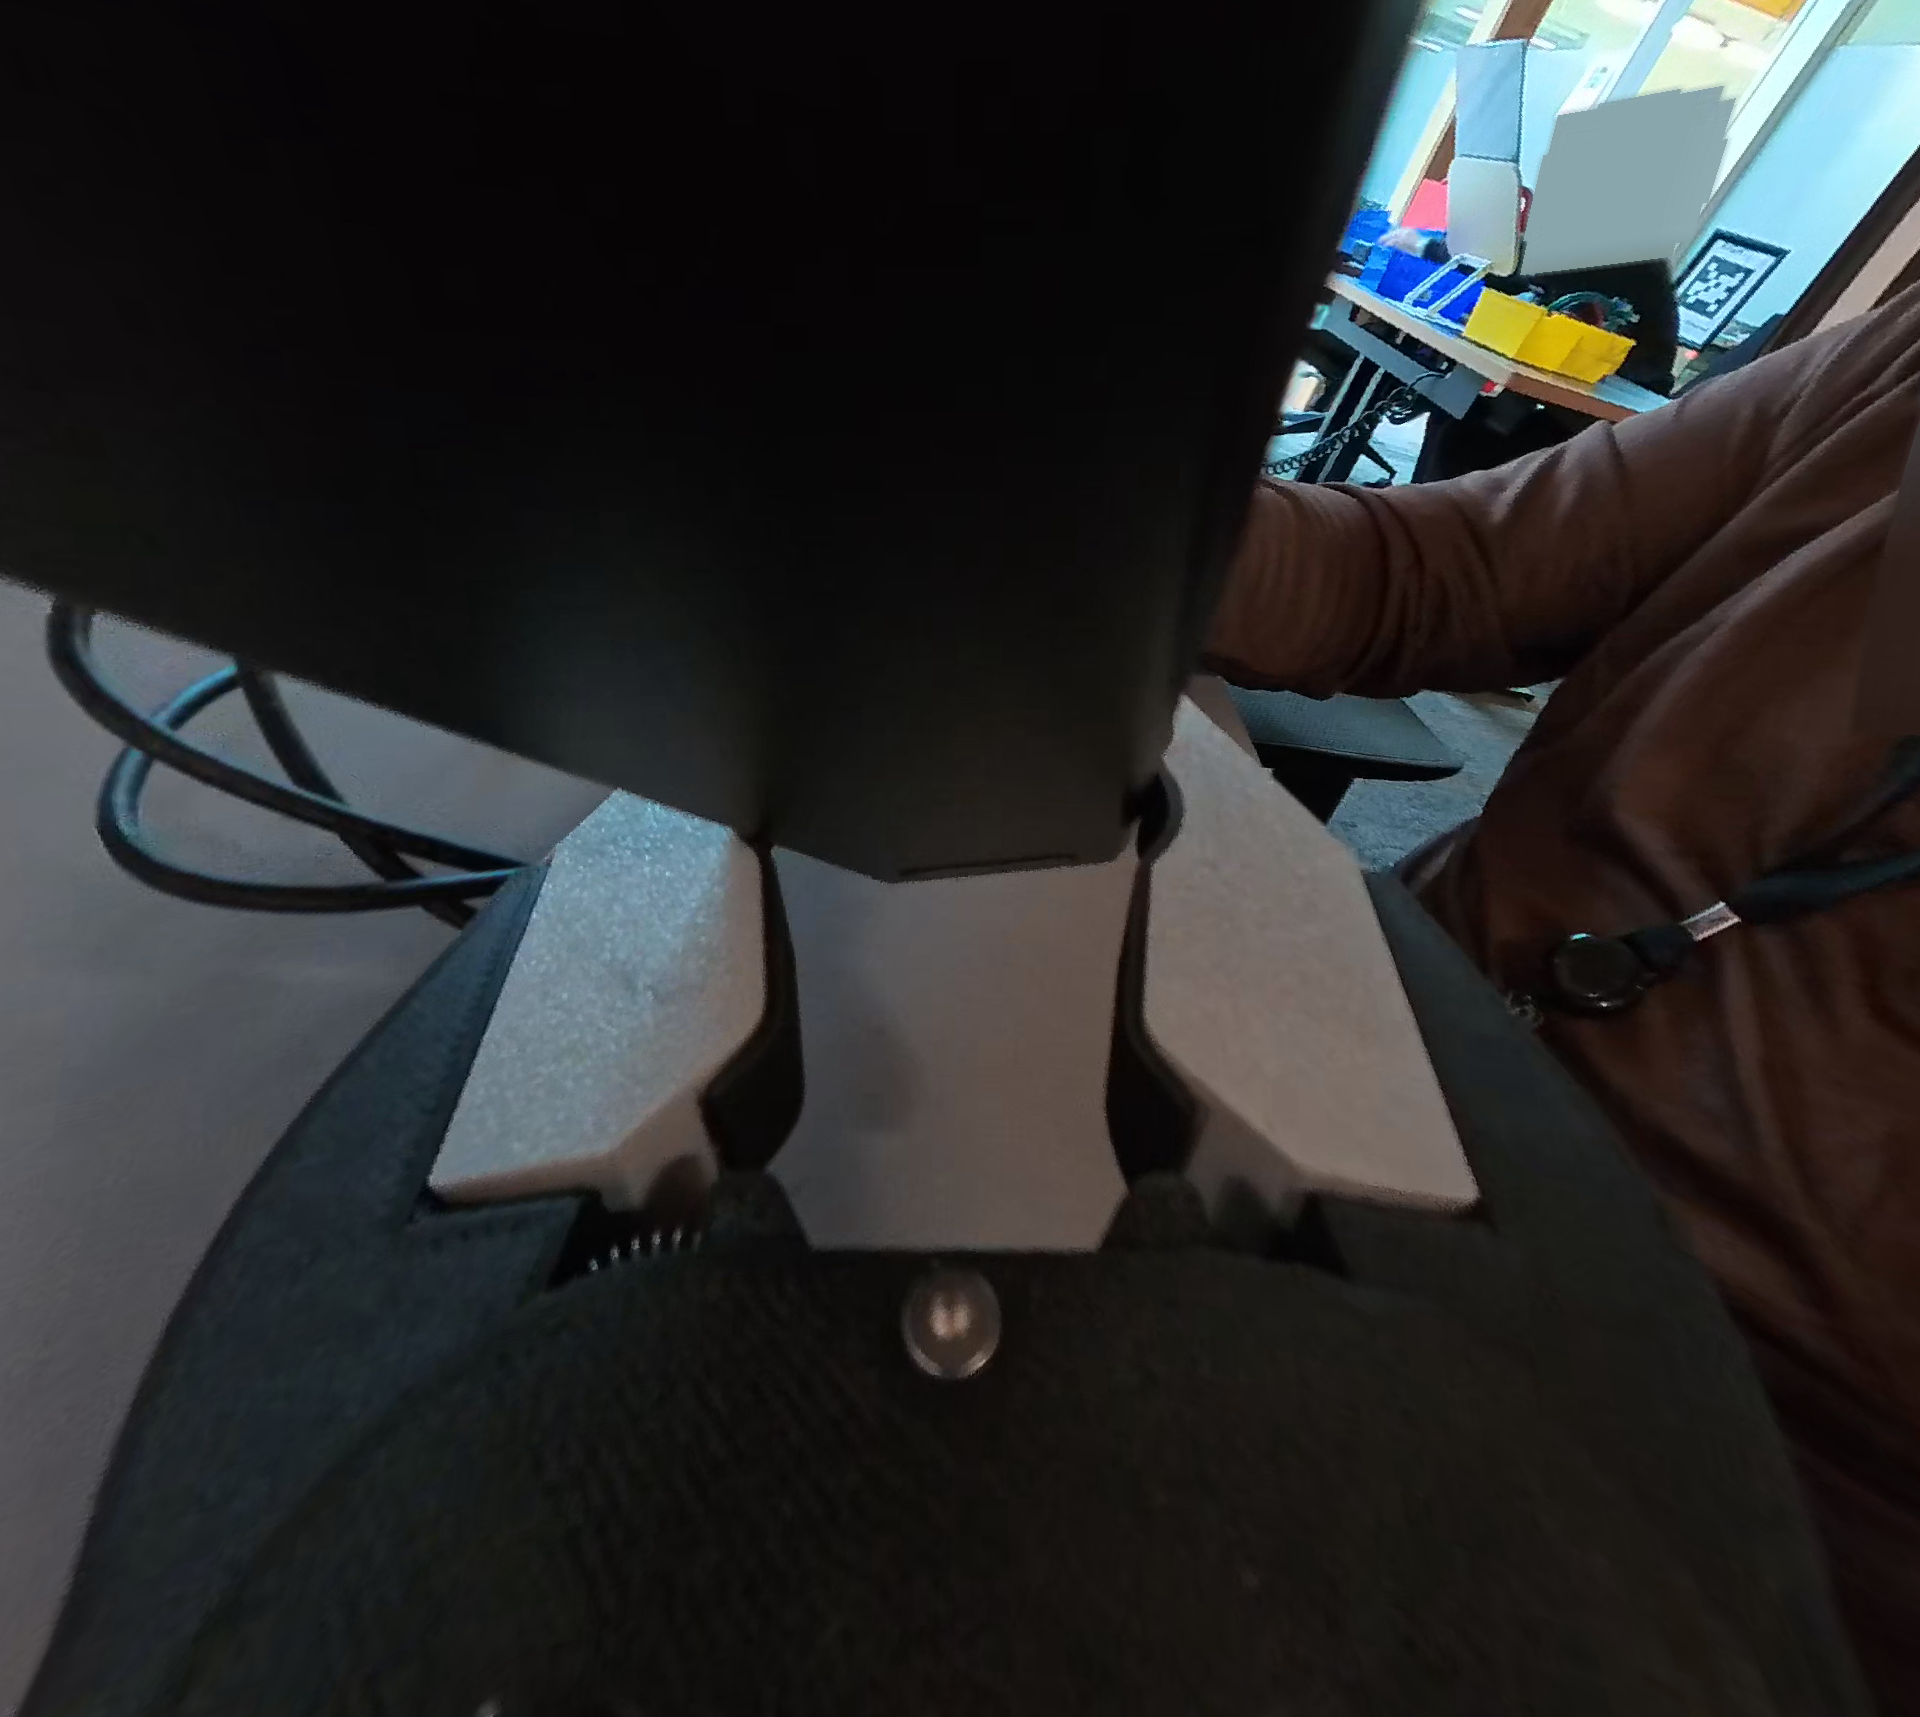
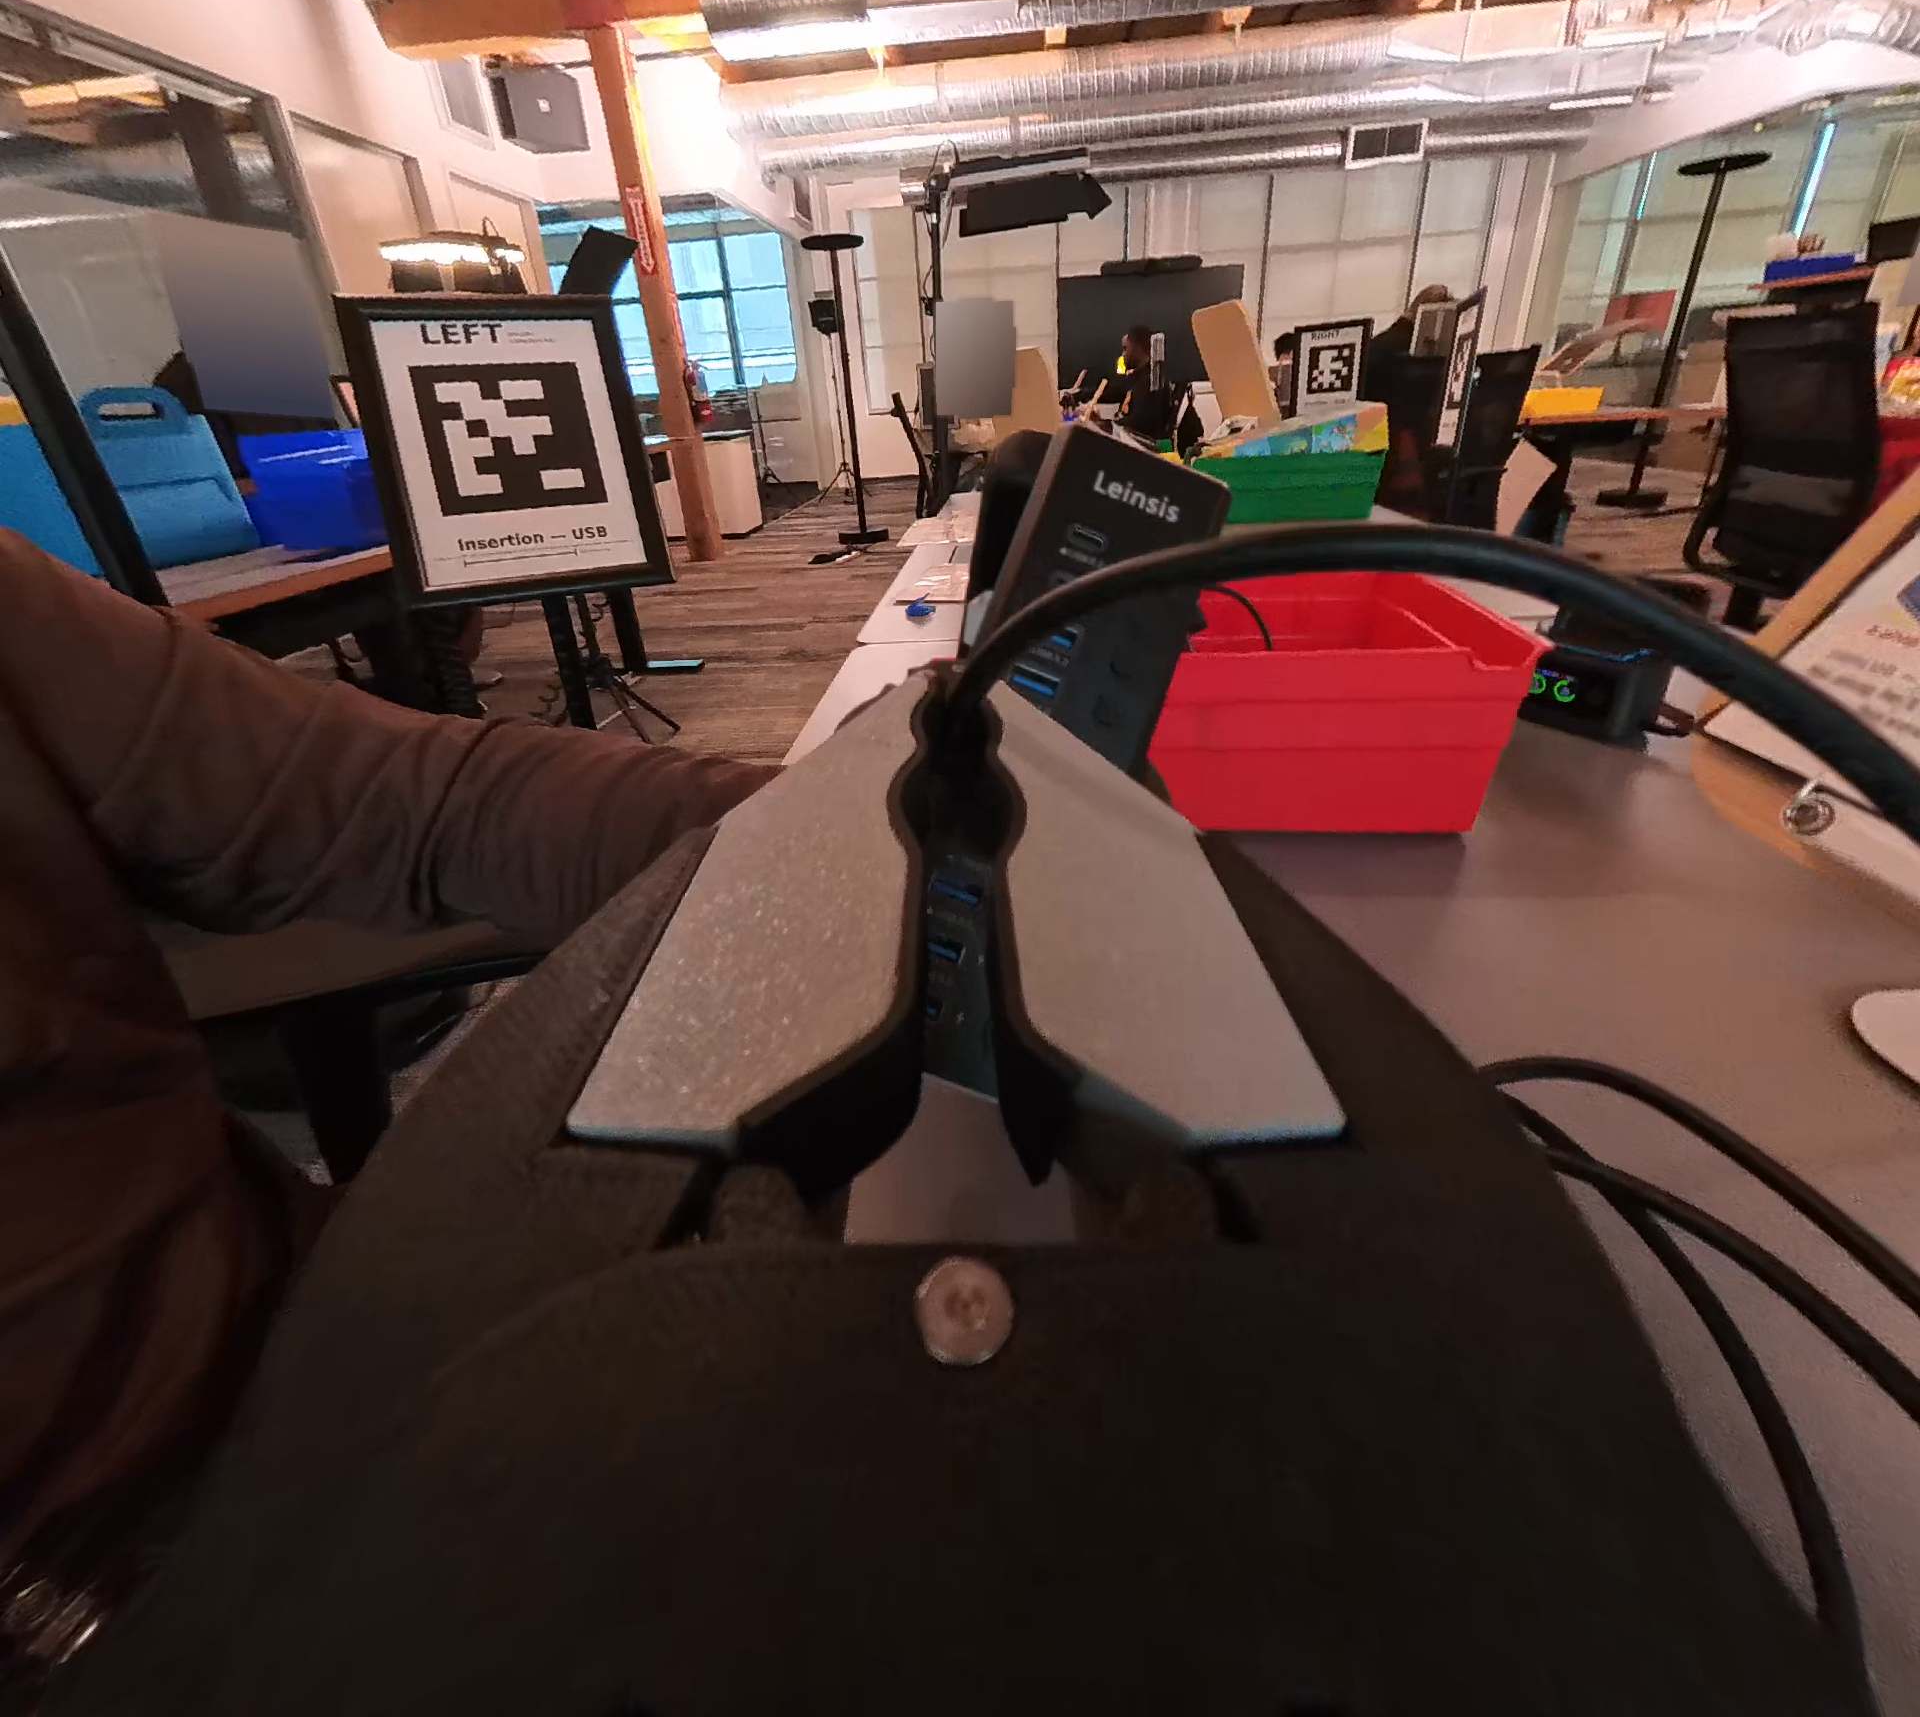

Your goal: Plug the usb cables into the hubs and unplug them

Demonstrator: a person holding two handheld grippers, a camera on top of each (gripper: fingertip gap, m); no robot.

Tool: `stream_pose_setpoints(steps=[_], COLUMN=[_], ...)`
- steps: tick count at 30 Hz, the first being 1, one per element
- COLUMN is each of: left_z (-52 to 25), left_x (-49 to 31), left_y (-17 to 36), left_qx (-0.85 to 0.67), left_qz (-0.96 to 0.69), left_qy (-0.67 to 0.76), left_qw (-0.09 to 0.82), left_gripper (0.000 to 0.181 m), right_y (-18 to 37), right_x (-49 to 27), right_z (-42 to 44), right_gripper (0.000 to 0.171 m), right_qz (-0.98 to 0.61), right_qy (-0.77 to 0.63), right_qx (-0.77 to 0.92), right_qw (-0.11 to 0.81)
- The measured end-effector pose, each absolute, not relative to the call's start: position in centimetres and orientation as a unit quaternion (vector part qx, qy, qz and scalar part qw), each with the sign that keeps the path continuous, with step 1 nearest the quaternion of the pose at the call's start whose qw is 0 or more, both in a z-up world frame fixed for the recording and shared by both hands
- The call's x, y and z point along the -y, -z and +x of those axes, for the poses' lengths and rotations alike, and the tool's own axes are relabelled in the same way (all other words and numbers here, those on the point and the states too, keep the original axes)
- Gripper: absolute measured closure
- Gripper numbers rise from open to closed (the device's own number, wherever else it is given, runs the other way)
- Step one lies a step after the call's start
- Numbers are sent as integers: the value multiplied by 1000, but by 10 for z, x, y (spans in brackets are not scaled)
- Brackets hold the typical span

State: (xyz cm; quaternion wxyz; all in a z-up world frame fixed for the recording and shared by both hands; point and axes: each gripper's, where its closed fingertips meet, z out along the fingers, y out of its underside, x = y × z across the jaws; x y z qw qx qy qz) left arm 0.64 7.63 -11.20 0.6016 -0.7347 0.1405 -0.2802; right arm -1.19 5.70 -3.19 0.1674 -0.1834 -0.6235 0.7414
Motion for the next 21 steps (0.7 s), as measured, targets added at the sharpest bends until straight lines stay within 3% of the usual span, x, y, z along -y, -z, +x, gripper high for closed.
stream_pose_setpoints(steps=[10,21], left_z=[5,3], left_x=[-75,-73], left_y=[107,101], left_qx=[-140,-140], left_qz=[-727,-720], left_qy=[278,269], left_qw=[612,624], left_gripper=[113,113], right_y=[42,50], right_x=[-70,-72], right_z=[-22,-19], right_gripper=[171,171], right_qz=[-243,-221], right_qy=[-776,-780], right_qx=[581,585], right_qw=[33,9])
